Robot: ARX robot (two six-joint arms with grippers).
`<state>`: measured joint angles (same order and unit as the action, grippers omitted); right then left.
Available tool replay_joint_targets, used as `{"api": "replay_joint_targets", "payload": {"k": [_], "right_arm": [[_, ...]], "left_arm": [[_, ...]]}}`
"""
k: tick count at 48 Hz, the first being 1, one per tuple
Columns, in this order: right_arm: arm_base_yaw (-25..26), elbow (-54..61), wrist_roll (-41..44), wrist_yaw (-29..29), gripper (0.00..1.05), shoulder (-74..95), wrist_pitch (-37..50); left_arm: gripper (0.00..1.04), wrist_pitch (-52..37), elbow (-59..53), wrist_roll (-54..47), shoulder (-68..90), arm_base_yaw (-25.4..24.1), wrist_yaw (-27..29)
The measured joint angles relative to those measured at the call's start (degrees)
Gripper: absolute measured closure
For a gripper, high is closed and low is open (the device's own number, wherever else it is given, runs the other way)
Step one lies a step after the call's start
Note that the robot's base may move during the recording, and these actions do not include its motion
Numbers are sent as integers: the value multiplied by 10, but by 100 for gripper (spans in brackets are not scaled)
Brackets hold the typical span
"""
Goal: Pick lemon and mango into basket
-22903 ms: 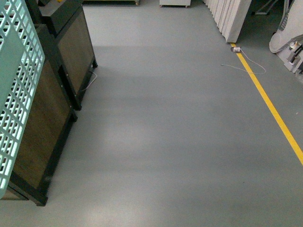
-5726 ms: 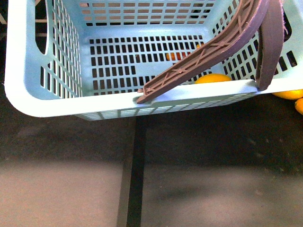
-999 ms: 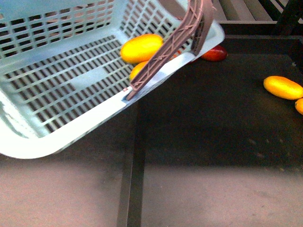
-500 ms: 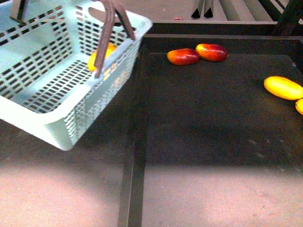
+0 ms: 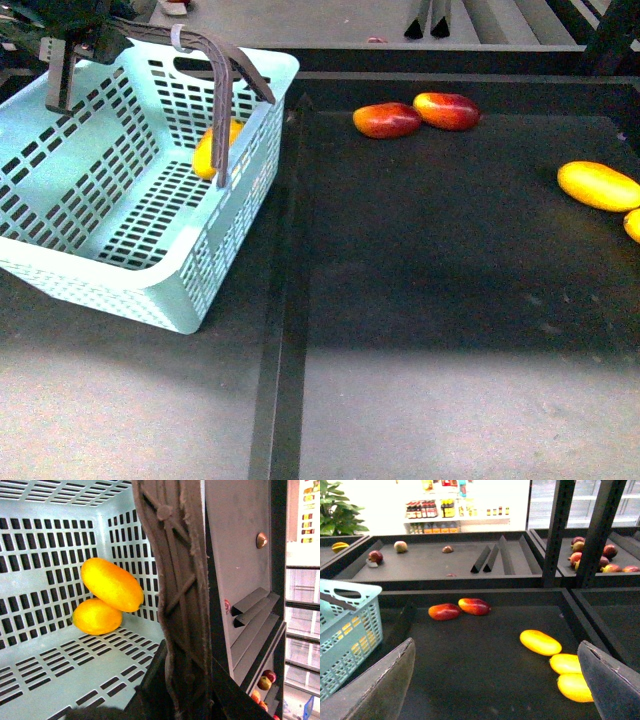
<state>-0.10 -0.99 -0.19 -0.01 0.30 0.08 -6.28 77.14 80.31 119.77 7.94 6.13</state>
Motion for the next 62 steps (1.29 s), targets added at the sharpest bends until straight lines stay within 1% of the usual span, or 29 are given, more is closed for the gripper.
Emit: {"api": "replay_joint_targets", "payload": {"k": [5,6,8,10,13,15,19,21,26,28,30,31,32,34,36,37,38,39,41,42,43,46,51,57,62], "right_arm": [[0,0,0,0,9,0,0],[0,0,0,0,9,0,0],[0,0,0,0,9,0,0],[0,0,0,0,9,0,0],[0,0,0,0,9,0,0],[0,0,0,0,9,0,0],[0,0,0,0,9,0,0],[0,0,0,0,9,0,0],[0,0,0,0,9,0,0],[0,0,0,0,9,0,0],[0,0,0,0,9,0,0],[0,0,0,0,9,0,0],[0,0,0,0,9,0,0],[0,0,0,-1,9,0,0],[0,0,0,-1,9,0,0],[0,0,0,-1,9,0,0],[0,0,0,-2,9,0,0],[0,0,0,-1,9,0,0],[0,0,0,-1,9,0,0],[0,0,0,-1,9,0,0],[0,0,0,-1,9,0,0],[0,0,0,-1,9,0,0],[0,0,0,-1,9,0,0],[0,0,0,-1,9,0,0],[0,0,0,-1,9,0,0]], "left_arm": [[98,-1,-2,3,-2,-1,1],[95,-1,-3,3,-2,-1,3],[87,1,-4,3,-4,-1,10],[77,15,-6,4,-7,-2,20],[66,43,-7,9,-16,-2,34],[57,74,-14,20,-31,-2,55],[44,116,-37,43,-70,-7,105],[33,140,-55,60,-105,-12,138],[10,186,-77,77,-177,-11,162],[5,190,-81,78,-191,-5,163],[7,202,-82,82,-203,6,162],[9,180,-94,57,-209,9,146],[14,90,-135,9,-221,12,108],[21,-46,-196,-92,-236,14,59],[27,-168,-259,-208,-256,20,44],[29,-193,-274,-252,-262,22,42],[33,-239,-302,-296,-276,26,43],[36,-278,-328,-368,-292,29,44],[43,-333,-370,-475,-332,32,45],[48,-357,-394,-534,-364,32,43],[54,-373,-413,-604,-395,30,43],[64,-393,-447,-689,-442,22,37],[82,-407,-506,-754,-479,7,24],[102,-411,-570,-780,-507,-7,8],[101,-414,-601,-789,-543,-16,-2]]}}
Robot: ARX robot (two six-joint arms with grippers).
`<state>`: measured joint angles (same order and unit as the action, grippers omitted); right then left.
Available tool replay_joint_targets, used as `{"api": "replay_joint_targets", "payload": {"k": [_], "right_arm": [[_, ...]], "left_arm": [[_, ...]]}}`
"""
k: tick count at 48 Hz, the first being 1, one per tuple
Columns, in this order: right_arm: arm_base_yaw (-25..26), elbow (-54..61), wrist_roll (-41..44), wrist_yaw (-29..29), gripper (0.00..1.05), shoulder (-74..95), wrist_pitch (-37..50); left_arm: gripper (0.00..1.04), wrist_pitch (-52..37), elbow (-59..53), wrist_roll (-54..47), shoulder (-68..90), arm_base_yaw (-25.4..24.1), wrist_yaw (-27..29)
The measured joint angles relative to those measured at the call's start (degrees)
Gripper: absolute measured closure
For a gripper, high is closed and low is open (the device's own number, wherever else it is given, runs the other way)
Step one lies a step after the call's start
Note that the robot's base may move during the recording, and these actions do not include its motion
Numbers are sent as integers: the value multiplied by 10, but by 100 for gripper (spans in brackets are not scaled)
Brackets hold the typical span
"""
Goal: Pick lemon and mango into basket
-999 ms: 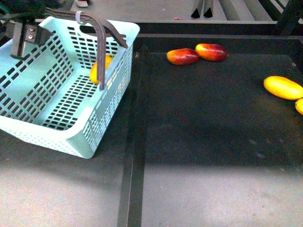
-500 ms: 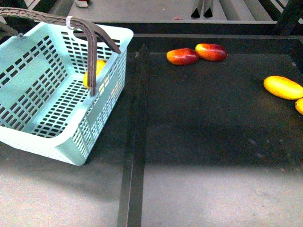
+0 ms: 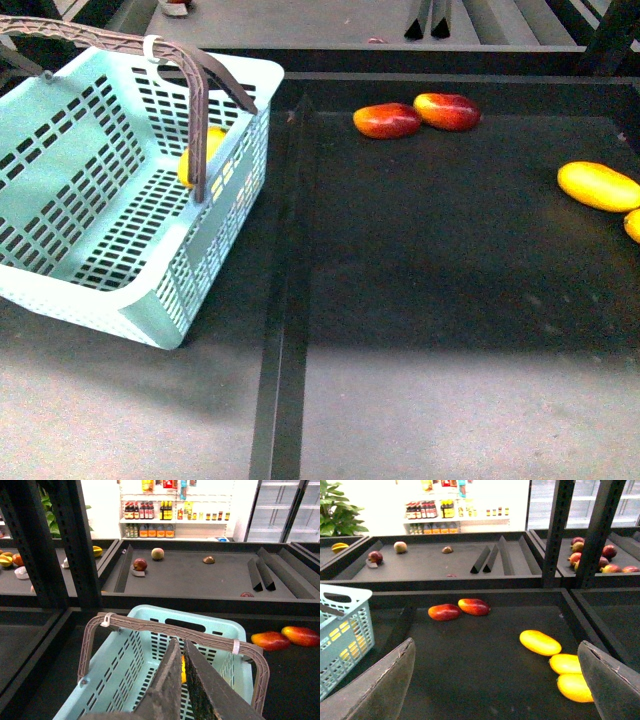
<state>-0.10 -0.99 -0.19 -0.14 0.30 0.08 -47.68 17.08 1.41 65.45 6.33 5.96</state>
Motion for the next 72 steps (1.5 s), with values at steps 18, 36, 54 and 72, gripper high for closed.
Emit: {"api": "replay_joint_targets", "payload": {"k": [18,36,54,72], "right_arm": [[0,0,0,0,9,0,0],[0,0,0,0,9,0,0],[0,0,0,0,9,0,0],[0,0,0,0,9,0,0]], "left_arm": [[101,33,-94,-6,-129,-59,-56],[101,100,-162,-8,-263,-61,-60],[101,254,-162,-8,-431,-61,-60],[101,350,-162,-8,-528,-61,-60]]}}
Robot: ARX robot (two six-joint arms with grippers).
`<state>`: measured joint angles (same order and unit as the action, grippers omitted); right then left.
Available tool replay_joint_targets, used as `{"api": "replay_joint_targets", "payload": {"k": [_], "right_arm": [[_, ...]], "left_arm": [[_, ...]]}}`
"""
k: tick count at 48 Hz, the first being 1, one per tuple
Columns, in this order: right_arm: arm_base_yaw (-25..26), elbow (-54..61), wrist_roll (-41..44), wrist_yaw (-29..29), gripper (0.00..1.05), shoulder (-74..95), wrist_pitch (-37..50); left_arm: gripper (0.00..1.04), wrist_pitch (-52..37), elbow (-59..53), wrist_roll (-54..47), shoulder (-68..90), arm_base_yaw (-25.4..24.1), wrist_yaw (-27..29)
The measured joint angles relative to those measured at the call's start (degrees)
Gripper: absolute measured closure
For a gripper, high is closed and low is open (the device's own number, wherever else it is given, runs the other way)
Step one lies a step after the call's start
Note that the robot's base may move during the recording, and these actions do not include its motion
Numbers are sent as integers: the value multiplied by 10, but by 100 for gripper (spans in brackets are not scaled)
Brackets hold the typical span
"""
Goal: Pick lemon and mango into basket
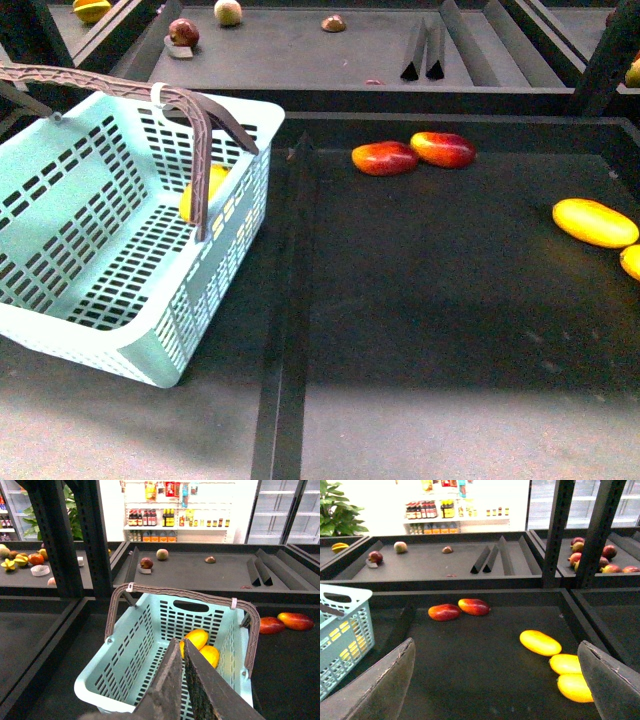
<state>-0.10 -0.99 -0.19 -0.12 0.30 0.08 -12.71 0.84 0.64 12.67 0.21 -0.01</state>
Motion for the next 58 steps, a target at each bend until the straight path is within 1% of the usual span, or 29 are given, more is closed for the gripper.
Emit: {"api": "replay_joint_targets", "payload": {"k": [10,13,15,35,36,37,38,55,58], "right_arm": [[0,0,0,0,9,0,0],[0,0,0,0,9,0,0],[0,0,0,0,9,0,0],[0,0,0,0,9,0,0],[0,0,0,0,9,0,0],[0,0,0,0,9,0,0],[0,0,0,0,9,0,0],[0,0,0,0,9,0,0],[0,0,0,0,9,0,0]], "left_arm": [[101,32,0,0,-32,0,0],[101,98,0,0,-79,0,0],[101,119,0,0,-104,0,0],[101,126,0,0,-123,0,0],[100,126,0,0,-123,0,0],[95,126,0,0,-123,0,0],[93,126,0,0,-123,0,0],[34,126,0,0,-123,0,0],[19,126,0,0,-123,0,0]]}}
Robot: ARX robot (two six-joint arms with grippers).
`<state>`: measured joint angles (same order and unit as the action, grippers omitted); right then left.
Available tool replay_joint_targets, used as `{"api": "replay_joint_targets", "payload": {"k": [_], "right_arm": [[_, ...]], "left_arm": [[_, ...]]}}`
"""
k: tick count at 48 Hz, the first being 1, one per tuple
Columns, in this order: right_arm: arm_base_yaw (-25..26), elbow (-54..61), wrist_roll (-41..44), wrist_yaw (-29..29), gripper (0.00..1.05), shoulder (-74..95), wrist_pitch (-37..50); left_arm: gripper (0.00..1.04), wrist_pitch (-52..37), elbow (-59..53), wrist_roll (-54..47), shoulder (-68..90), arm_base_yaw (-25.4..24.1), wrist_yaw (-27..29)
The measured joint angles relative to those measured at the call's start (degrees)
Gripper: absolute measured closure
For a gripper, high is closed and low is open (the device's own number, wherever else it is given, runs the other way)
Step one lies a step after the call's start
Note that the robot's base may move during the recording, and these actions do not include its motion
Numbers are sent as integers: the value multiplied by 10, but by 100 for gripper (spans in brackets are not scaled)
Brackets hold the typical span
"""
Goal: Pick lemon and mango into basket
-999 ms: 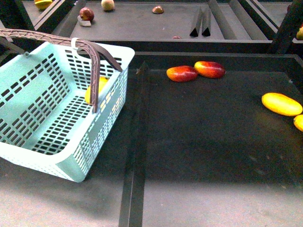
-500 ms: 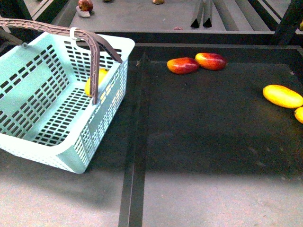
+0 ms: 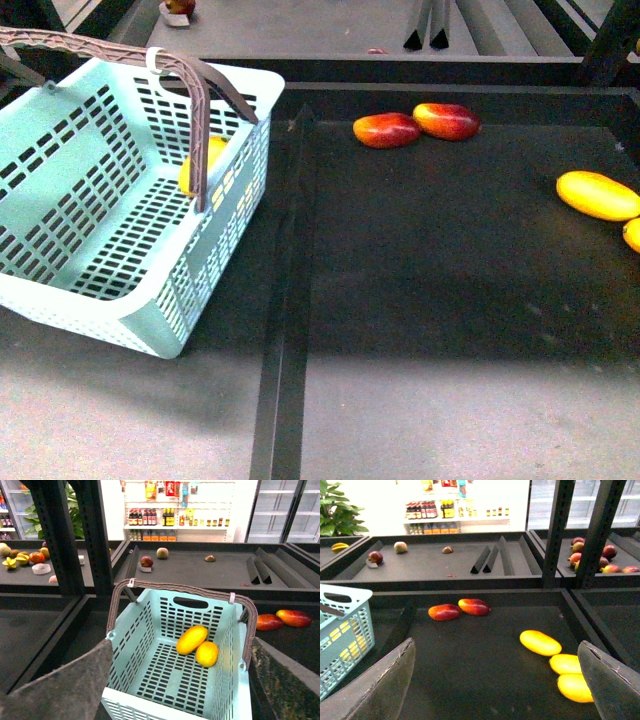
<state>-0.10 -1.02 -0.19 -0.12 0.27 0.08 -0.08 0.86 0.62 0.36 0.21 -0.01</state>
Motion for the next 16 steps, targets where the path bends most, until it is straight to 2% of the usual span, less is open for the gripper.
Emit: {"api": "replay_joint_targets", "payload": {"k": [3,16], "right_arm": [[0,0,0,0,9,0,0],[0,0,0,0,9,0,0]], "left_arm": [[6,0,0,0,0,0,0],[7,0,0,-1,0,0,0]]}}
